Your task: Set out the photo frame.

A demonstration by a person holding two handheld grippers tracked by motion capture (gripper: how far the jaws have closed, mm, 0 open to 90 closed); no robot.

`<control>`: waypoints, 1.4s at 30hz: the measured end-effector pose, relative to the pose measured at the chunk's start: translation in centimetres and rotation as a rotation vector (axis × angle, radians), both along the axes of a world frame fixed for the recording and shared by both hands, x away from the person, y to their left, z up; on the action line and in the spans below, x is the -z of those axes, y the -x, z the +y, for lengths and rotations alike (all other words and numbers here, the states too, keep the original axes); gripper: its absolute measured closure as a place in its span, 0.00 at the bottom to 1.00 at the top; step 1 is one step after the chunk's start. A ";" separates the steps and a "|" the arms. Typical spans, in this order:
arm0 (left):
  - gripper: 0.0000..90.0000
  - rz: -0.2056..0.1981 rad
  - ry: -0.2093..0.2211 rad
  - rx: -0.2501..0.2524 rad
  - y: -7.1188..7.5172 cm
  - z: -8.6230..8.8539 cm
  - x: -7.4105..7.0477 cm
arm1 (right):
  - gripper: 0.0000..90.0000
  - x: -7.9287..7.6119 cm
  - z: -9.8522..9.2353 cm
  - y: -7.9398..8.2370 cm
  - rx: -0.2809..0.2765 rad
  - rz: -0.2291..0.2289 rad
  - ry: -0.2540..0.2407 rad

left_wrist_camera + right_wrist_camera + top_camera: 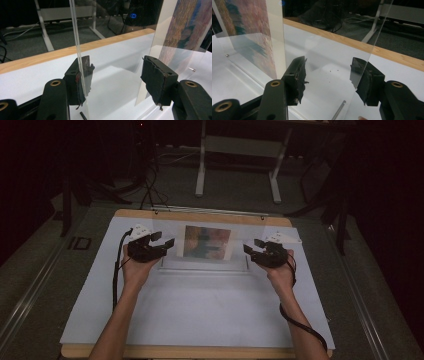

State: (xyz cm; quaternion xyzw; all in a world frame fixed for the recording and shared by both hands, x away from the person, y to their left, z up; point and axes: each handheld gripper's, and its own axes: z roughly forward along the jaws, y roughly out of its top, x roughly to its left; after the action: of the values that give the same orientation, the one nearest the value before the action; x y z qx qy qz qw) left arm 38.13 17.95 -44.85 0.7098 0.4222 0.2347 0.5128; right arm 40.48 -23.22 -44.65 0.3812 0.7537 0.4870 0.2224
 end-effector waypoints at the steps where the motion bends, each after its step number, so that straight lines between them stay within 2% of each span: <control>1: 0.44 0.000 0.000 0.000 0.0 0.0 0.0 | 0.50 0.0 0.0 0.0 0.000 0.000 0.000; 9: 0.44 0.030 0.009 -0.007 1.2 0.0 0.2 | 0.50 0.1 0.0 1.1 -0.011 0.005 0.002; 14: 0.44 0.051 0.016 -0.004 1.7 0.2 0.7 | 0.52 0.4 -0.1 1.7 -0.019 0.019 -0.024; 17: 0.44 0.064 0.015 -0.006 2.0 0.2 0.9 | 0.52 0.6 -0.2 1.9 -0.023 0.024 -0.021; 23: 0.44 0.051 0.009 0.001 2.4 0.1 1.1 | 0.52 1.2 -0.3 2.4 -0.025 0.025 -0.026; 27: 0.44 0.052 0.013 0.005 2.7 0.2 1.3 | 0.52 1.1 -0.3 2.9 -0.026 0.035 -0.020; 30: 0.44 0.045 0.023 0.006 3.1 0.2 1.6 | 0.53 1.4 -0.5 3.0 -0.039 0.026 -0.024; 35: 0.44 0.029 0.037 0.013 3.1 0.3 1.9 | 0.53 1.4 -0.4 3.2 -0.029 0.019 -0.028; 42: 0.43 0.023 0.055 0.036 2.9 0.7 2.1 | 0.54 1.4 -0.6 3.0 -0.045 0.024 -0.024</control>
State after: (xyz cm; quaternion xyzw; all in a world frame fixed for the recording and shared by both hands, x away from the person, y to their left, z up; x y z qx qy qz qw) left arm 35.25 18.62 -46.96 0.7055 0.4214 0.2055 0.5315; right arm 37.47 -23.81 -46.05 0.3727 0.7587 0.4964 0.1976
